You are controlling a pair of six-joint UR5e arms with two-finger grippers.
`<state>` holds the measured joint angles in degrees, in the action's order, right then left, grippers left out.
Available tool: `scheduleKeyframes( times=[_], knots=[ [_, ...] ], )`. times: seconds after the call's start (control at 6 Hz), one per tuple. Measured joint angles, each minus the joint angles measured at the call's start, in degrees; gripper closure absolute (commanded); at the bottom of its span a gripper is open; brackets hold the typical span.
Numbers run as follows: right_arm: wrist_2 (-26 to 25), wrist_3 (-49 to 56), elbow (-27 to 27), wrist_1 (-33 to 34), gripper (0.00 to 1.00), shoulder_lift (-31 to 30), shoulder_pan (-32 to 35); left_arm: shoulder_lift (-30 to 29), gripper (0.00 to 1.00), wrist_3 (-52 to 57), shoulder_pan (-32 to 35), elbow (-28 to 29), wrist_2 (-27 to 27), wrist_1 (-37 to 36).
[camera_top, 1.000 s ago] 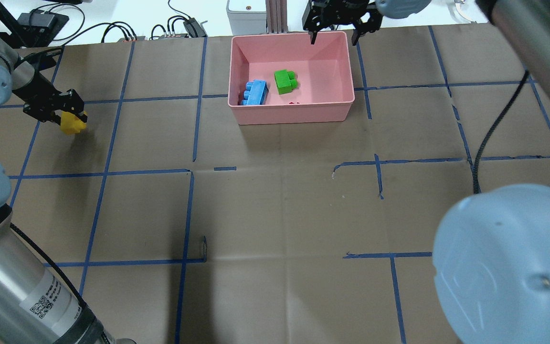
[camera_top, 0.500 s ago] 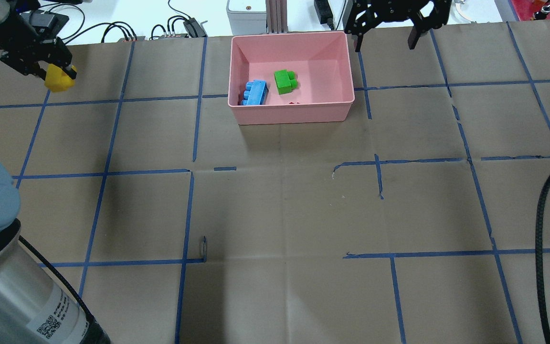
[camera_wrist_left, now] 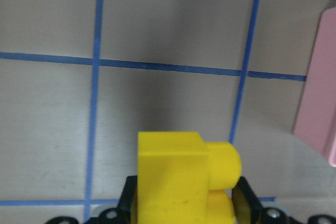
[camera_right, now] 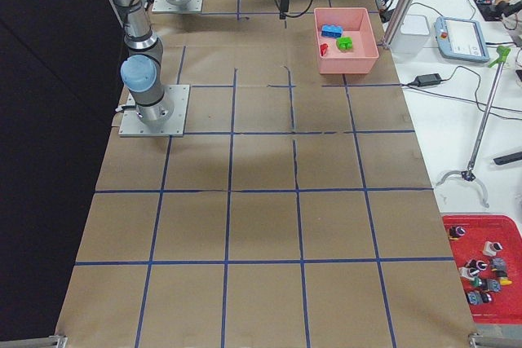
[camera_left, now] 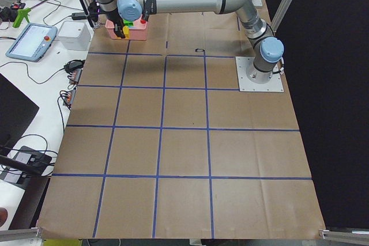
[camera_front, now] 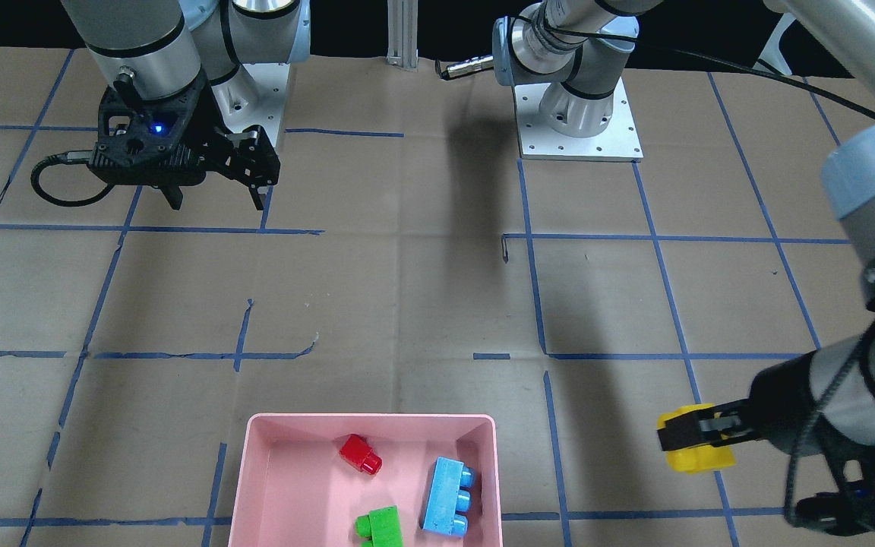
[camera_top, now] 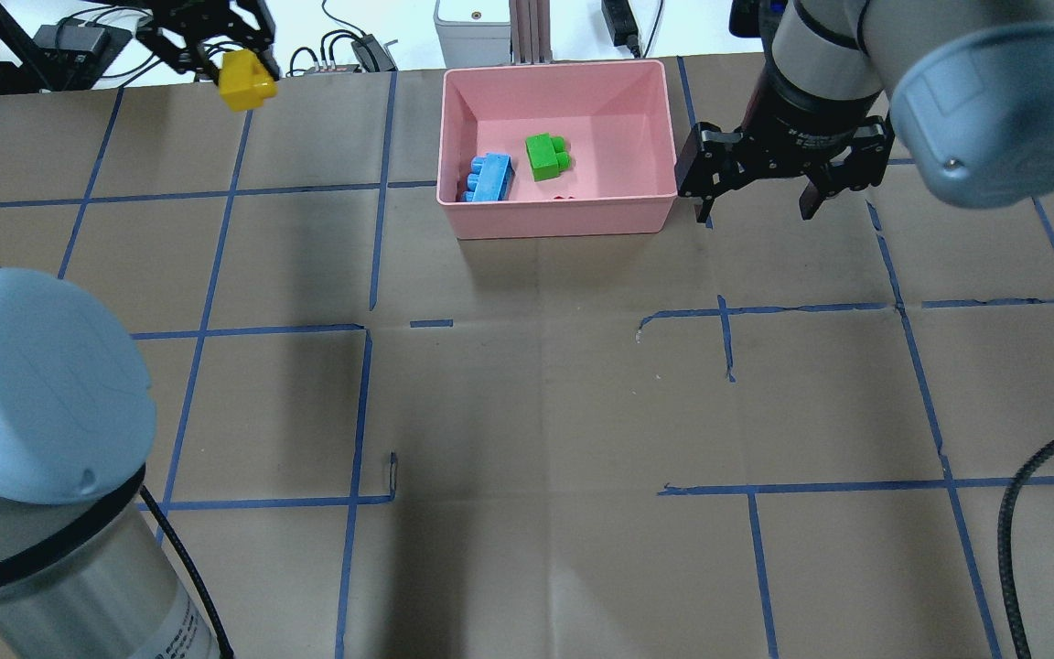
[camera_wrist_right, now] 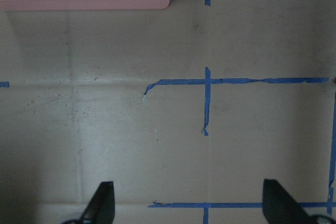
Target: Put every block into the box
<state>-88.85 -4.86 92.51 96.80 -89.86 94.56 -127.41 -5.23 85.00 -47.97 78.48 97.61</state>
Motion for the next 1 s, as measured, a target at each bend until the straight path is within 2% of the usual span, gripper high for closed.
scheduleKeyframes(
  times=[0.33,0.5,0.67,0.83,1.0],
  knots=[
    [0.1,0.3,-0.7,1.9,0.00,0.2,-0.2,-4.4,0.91,-15.5,10.3,0.5,-0.5,-9.4],
    [0.1,0.3,-1.0,2.2,0.00,0.4,-0.3,-8.2,0.82,-19.4,13.5,0.6,0.1,-14.3],
    [0.1,0.4,-1.1,2.2,0.00,0.4,-0.3,-11.4,0.24,-20.9,15.4,0.6,1.7,-18.0],
    [0.1,0.4,-1.2,2.3,0.00,0.5,-0.3,-13.5,0.01,-21.3,16.3,0.4,3.9,-20.3],
    [0.1,0.5,-1.2,2.3,0.00,0.5,-0.3,-14.2,0.01,-21.3,16.7,0.2,4.9,-21.6]
  ],
)
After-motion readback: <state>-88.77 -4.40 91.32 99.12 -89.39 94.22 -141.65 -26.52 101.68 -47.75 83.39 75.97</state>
